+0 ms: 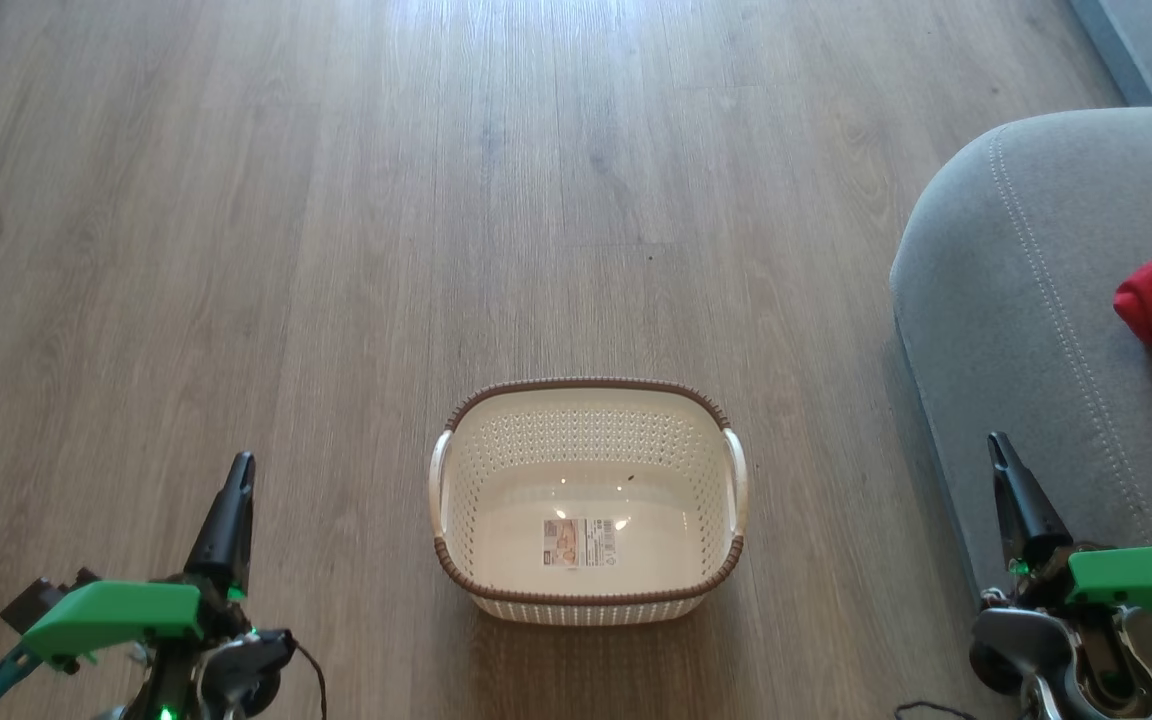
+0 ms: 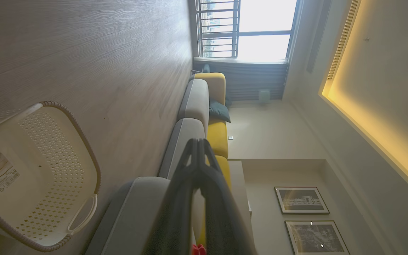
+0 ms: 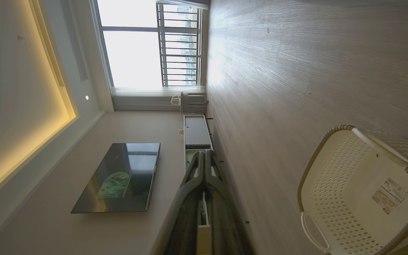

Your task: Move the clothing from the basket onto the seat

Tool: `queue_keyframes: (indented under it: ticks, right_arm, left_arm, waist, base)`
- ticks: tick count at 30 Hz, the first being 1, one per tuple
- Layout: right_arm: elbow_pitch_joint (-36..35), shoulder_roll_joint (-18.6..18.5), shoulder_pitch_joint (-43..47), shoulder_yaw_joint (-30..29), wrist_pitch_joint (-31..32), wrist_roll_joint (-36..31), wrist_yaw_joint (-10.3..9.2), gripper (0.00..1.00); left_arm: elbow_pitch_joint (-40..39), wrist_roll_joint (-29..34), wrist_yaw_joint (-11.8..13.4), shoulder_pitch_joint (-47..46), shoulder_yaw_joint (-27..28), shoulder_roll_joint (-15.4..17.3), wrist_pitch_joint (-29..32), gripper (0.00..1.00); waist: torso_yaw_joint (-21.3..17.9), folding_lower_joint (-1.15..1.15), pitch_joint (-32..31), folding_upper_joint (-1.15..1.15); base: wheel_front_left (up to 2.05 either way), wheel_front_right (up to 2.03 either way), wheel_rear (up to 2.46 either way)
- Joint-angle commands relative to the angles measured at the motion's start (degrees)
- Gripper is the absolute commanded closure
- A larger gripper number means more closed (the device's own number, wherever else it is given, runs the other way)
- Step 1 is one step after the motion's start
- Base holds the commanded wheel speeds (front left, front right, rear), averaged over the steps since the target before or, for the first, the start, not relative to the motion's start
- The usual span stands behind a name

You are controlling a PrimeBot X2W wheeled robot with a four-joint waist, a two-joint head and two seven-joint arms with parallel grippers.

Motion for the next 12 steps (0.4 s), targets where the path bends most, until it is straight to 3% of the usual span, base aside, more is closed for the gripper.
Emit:
queue_keyframes:
  ticks: [1, 12]
  right_arm:
    - [-2.2, -0.2, -3.2, 1.0, 0.3, 0.3, 0.01, 1.0]
    - [-2.2, -0.2, -3.2, 1.0, 0.3, 0.3, 0.01, 1.0]
  left_arm:
    - [-1.9, -0.4, -0.1, -2.7, 1.9, 0.8, 0.4, 1.0]
    - [-1.9, -0.4, -0.1, -2.7, 1.9, 0.8, 0.4, 1.0]
  waist:
    - [0.0, 0.0, 0.0, 0.0]
    - [0.0, 0.0, 0.0, 0.0]
  base:
    - [0.0, 0.0, 0.0]
    - [0.0, 0.0, 0.0]
